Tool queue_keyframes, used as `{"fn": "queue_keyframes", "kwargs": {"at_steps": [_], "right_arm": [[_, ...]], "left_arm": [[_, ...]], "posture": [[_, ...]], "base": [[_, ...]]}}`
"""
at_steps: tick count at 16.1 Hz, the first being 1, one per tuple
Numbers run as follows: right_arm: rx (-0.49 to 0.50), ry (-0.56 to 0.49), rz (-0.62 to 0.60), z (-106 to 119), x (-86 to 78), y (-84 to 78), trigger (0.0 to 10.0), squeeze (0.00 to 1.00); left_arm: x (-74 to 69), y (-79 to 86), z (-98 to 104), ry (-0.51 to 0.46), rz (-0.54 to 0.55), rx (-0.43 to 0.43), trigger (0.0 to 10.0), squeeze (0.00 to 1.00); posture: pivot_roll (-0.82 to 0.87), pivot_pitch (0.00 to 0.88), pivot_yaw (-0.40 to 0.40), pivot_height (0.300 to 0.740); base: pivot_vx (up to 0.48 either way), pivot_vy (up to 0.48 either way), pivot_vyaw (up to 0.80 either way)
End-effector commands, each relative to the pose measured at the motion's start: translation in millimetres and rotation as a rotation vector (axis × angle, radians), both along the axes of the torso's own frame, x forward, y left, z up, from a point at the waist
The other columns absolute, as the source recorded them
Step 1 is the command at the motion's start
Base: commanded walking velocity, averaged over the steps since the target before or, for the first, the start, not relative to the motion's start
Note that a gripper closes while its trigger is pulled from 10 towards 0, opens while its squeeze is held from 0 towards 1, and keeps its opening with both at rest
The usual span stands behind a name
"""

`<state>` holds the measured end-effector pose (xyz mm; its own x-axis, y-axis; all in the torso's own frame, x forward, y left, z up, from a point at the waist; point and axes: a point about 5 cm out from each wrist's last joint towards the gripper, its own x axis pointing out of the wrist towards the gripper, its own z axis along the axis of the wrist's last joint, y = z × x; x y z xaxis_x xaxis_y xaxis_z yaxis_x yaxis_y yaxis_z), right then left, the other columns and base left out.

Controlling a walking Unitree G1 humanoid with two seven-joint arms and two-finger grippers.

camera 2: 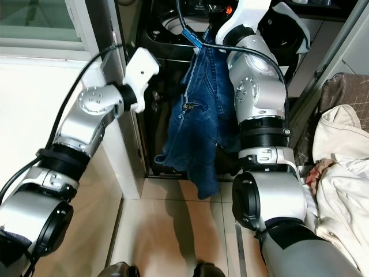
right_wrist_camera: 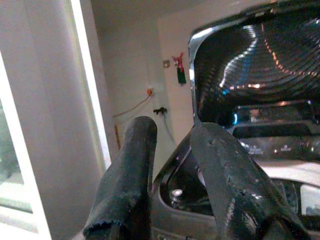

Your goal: Clothes washing

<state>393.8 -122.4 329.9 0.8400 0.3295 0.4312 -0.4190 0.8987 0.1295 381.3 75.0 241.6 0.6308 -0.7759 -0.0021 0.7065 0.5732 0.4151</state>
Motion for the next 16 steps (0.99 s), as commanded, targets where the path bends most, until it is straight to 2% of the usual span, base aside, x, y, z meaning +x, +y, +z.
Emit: {"fn": "queue_keyframes", "kwargs": {"at_steps": [1, 2, 5, 7, 11, 12, 13, 14, 16], "right_arm": [[0.013, -0.045, 0.006, 11, -5.8, -0.7, 10.0, 0.00], [0.015, -0.044, 0.009, 11, -7.0, -0.5, 10.0, 0.00], [0.017, -0.052, 0.022, 15, -8.8, 2.6, 10.0, 0.00], [-0.003, -0.068, 0.016, 17, -9.1, 2.7, 10.0, 0.00], [-0.092, -0.091, -0.088, 17, -2.9, -15.7, 10.0, 0.00], [-0.101, -0.089, -0.110, 16, -1.5, -21.4, 10.0, 0.00], [-0.109, -0.087, -0.134, 15, -0.4, -26.2, 10.0, 0.00], [-0.113, -0.086, -0.146, 15, 0.4, -28.9, 10.0, 0.00], [-0.119, -0.083, -0.160, 13, 2.2, -30.9, 10.0, 0.00]], "left_arm": [[4.3, 2.4, 10, -0.034, 0.020, 0.012, 10.0, 1.00], [5.7, 2.0, 12, -0.040, 0.023, 0.012, 10.0, 1.00], [2.4, -13.3, 21, -0.053, -0.045, -0.015, 10.0, 1.00], [6.0, -11.4, 26, -0.075, -0.018, -0.010, 10.0, 1.00], [22.0, 35.1, 34, -0.110, 0.182, 0.046, 10.0, 1.00], [23.4, 45.2, 33, -0.108, 0.216, 0.062, 10.0, 0.40], [23.0, 51.4, 31, -0.104, 0.220, 0.066, 10.0, 0.00], [21.8, 52.8, 31, -0.098, 0.208, 0.054, 10.0, 0.00], [15.3, 43.3, 27, -0.075, 0.120, 0.029, 10.0, 0.00]], "posture": [[-0.08, 0.000, 0.020, 0.740], [-0.08, 0.000, 0.018, 0.740], [-0.09, 0.000, 0.013, 0.740], [-0.09, 0.000, 0.011, 0.740], [-0.09, 0.000, 0.008, 0.740], [-0.09, 0.000, 0.006, 0.740], [-0.09, 0.000, 0.006, 0.740], [-0.08, 0.000, 0.004, 0.740], [-0.08, 0.000, 0.002, 0.740]], "base": [[0.000, 0.000, 0.00], [0.000, 0.000, 0.00], [0.000, 0.000, 0.00], [0.000, 0.000, 0.00], [0.000, 0.000, 0.00], [0.000, 0.000, 0.00], [0.000, 0.000, 0.00], [0.000, 0.000, 0.00], [0.000, 0.000, 0.00]]}}
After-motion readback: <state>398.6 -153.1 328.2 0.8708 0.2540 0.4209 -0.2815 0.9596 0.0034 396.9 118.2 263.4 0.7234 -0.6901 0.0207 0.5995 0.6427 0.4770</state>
